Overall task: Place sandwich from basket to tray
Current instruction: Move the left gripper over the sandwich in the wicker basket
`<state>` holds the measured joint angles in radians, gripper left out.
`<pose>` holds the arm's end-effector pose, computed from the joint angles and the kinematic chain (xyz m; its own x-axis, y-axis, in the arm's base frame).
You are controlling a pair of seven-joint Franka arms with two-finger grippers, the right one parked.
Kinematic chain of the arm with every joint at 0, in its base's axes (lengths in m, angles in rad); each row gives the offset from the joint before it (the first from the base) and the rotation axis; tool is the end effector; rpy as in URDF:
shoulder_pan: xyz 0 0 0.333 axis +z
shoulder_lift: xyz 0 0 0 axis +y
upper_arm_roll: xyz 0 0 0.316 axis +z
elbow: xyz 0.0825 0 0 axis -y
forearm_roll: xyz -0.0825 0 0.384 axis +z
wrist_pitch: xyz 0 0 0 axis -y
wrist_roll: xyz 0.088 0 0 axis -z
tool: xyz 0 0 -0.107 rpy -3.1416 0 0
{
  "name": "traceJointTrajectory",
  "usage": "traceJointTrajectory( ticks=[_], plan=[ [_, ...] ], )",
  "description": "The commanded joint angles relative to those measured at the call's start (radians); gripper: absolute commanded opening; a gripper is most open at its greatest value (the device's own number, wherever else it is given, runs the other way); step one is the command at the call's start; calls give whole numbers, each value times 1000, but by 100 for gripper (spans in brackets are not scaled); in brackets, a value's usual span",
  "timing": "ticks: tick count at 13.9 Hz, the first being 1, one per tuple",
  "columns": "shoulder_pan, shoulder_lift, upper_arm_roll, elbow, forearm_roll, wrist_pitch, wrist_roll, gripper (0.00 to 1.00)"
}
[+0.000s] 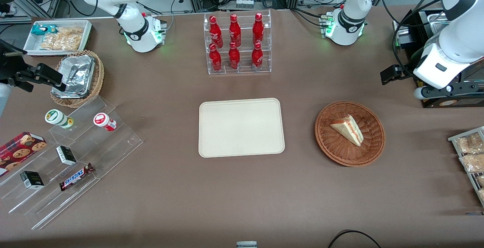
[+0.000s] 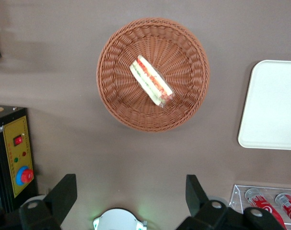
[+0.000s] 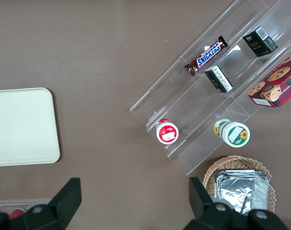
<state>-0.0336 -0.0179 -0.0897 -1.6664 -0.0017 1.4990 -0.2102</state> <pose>0.5330 -0.0666 0.5839 0.9854 0.0883 -0.1458 0.0846 -0.9959 -0.0310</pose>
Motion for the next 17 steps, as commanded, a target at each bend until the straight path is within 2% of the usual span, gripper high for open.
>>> traceJointTrajectory(
  ticks=[1,7,17],
  plan=[
    [-11,0,4,-1,9,15,38,100],
    [-11,7,2,-136,11,102,38,100],
    [-11,23,2,-501,12,585,9,100]
  ],
)
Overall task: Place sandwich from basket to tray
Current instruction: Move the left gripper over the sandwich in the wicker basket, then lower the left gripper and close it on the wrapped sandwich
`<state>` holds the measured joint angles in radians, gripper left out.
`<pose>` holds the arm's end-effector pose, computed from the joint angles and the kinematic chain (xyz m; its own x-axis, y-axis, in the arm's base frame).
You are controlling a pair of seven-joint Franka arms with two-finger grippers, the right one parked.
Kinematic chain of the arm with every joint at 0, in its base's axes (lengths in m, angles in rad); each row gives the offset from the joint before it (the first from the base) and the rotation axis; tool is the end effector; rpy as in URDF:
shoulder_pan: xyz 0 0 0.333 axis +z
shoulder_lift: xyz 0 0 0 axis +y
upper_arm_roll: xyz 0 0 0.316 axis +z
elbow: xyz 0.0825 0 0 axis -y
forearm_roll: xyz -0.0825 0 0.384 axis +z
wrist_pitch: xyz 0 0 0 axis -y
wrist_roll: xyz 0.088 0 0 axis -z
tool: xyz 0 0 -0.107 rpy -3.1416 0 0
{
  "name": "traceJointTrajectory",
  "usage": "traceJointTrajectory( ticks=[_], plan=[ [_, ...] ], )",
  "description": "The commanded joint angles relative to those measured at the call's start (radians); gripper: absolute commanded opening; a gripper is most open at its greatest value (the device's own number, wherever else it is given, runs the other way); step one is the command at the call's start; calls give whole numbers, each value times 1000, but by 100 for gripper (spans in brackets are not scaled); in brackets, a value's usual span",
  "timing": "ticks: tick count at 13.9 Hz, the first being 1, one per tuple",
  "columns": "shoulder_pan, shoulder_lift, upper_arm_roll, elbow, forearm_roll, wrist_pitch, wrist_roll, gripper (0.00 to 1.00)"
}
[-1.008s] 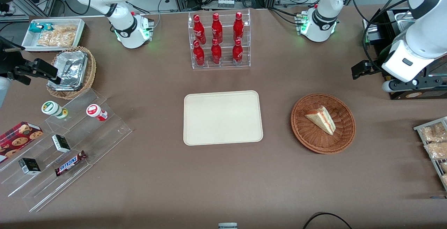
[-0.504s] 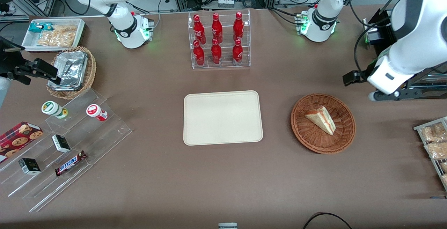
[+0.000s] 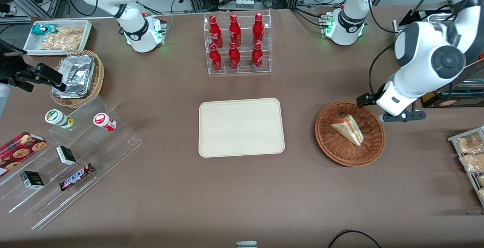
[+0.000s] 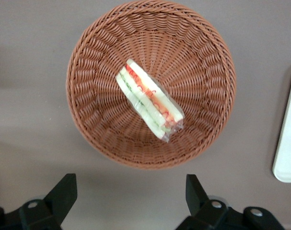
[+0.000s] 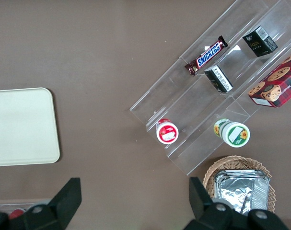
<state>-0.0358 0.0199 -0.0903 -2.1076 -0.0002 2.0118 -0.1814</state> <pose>0.5292 -0.0670 0.3980 0.9919 0.0560 -0.1138 0.0542 -0.9984 -0.0189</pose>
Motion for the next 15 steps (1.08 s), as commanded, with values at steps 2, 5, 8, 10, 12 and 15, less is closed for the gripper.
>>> traceJointTrajectory(
  ticks=[2,5,8,10,12,15],
  plan=[
    [-10,-11,3,-110,11,157,-81,100],
    [-35,12,1,-120,11,208,-269,100],
    [-38,31,1,-132,11,242,-459,100],
    [-39,58,1,-130,9,271,-614,100],
    [-56,92,1,-129,9,303,-758,100],
    [-68,126,1,-130,9,343,-891,100]
  ],
)
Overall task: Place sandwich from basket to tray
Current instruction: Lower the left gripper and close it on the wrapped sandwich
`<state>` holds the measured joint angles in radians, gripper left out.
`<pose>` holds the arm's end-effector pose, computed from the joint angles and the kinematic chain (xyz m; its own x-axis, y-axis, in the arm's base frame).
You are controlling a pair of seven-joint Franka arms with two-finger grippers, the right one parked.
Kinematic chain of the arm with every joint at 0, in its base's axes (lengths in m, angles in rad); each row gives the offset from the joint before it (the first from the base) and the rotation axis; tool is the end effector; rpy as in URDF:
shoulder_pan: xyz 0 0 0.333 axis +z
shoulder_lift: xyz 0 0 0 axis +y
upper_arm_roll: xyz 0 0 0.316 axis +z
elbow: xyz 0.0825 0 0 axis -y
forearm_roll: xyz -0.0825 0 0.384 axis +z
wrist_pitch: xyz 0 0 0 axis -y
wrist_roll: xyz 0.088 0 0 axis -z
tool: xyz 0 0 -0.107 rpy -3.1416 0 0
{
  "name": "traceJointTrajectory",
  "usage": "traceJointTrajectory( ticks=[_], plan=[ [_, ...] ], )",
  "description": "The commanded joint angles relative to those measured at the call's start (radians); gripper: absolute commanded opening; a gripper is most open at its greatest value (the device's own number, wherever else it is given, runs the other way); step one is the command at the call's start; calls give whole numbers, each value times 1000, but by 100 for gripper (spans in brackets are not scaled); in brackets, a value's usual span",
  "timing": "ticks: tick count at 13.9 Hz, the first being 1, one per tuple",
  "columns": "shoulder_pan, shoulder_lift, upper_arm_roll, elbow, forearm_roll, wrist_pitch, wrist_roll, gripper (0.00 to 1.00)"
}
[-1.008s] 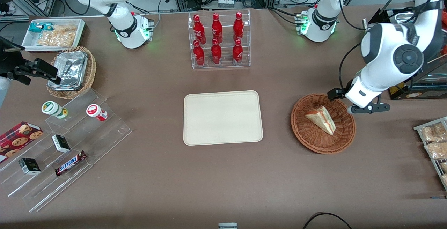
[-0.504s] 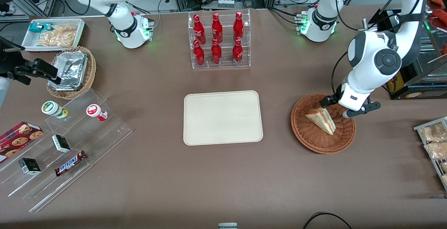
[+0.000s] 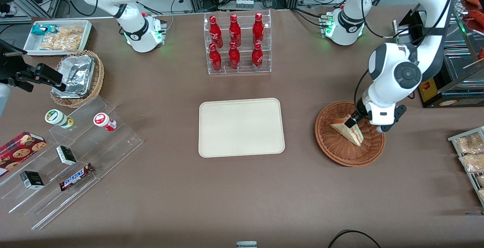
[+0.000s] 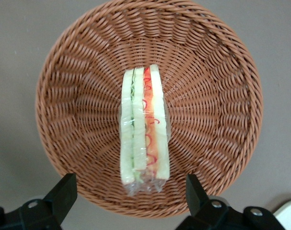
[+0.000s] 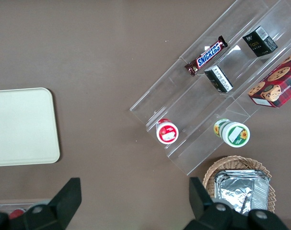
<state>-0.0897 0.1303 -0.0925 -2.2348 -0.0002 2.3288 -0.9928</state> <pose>0.5261 -0.0968 0.3097 0.6880 0.7251 -0.0297 0.7248 -0.6886 -0.0233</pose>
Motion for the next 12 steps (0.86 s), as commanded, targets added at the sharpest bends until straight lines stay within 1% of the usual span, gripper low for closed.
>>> traceJointTrajectory(
  ticks=[1,8,9,10,12],
  plan=[
    [-15,23,4,-3,9,27,-81,100],
    [-7,115,7,1,9,81,-79,100],
    [-5,120,8,4,9,81,-79,99],
    [-7,123,8,4,9,81,-79,88],
    [-5,123,8,4,8,77,-81,51]
  ],
)
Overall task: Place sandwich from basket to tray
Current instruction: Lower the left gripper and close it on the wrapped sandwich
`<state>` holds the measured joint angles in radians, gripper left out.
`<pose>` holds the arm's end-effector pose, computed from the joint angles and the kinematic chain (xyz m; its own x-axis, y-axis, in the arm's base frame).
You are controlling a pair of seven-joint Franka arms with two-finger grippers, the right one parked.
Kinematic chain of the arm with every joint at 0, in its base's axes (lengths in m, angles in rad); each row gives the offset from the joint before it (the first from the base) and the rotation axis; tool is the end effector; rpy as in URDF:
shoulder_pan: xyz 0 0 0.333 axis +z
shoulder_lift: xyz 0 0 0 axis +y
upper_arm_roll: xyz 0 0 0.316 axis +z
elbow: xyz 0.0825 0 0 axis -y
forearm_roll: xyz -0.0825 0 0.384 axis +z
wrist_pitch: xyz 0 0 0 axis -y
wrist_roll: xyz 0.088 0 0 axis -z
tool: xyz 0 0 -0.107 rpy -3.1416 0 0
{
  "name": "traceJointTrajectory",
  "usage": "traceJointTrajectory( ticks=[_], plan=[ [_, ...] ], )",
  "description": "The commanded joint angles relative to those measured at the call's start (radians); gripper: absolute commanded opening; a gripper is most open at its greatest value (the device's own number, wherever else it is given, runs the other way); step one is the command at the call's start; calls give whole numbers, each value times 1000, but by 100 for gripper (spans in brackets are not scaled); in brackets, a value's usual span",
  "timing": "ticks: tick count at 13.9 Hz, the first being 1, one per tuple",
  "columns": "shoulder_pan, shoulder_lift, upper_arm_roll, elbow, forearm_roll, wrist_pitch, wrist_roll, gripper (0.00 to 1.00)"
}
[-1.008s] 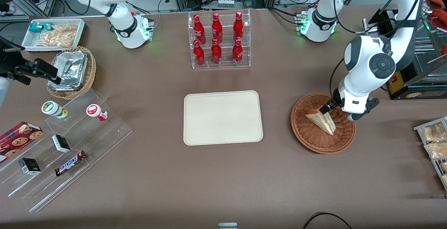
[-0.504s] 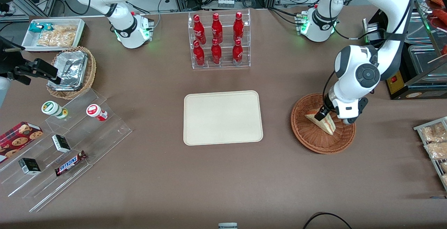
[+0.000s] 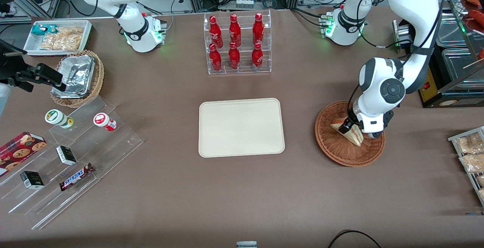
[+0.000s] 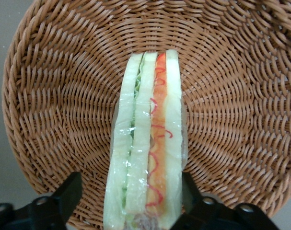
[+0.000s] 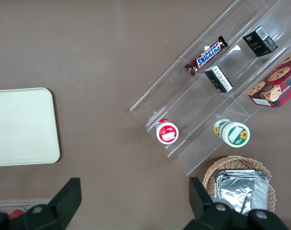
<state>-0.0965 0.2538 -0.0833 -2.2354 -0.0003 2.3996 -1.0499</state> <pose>0.5273 -0.0962 0.2491 0.6404 0.7655 -0.0624 0.7626 -0.6434 -0.0664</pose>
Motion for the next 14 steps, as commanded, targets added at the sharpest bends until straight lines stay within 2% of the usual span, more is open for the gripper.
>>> traceJointTrajectory(
  ticks=[1,2,3,6,9,12,14],
  plan=[
    [1,-1,-1,8,8,4,-24,31],
    [0,-2,-1,10,8,3,-22,16],
    [1,-2,-1,22,8,1,-22,14],
    [0,-13,-1,94,8,-106,-18,13],
    [-15,-10,-7,227,11,-348,4,12],
    [-83,-11,-18,257,6,-375,44,10],
    [-165,24,-30,312,9,-382,70,9]
  ],
)
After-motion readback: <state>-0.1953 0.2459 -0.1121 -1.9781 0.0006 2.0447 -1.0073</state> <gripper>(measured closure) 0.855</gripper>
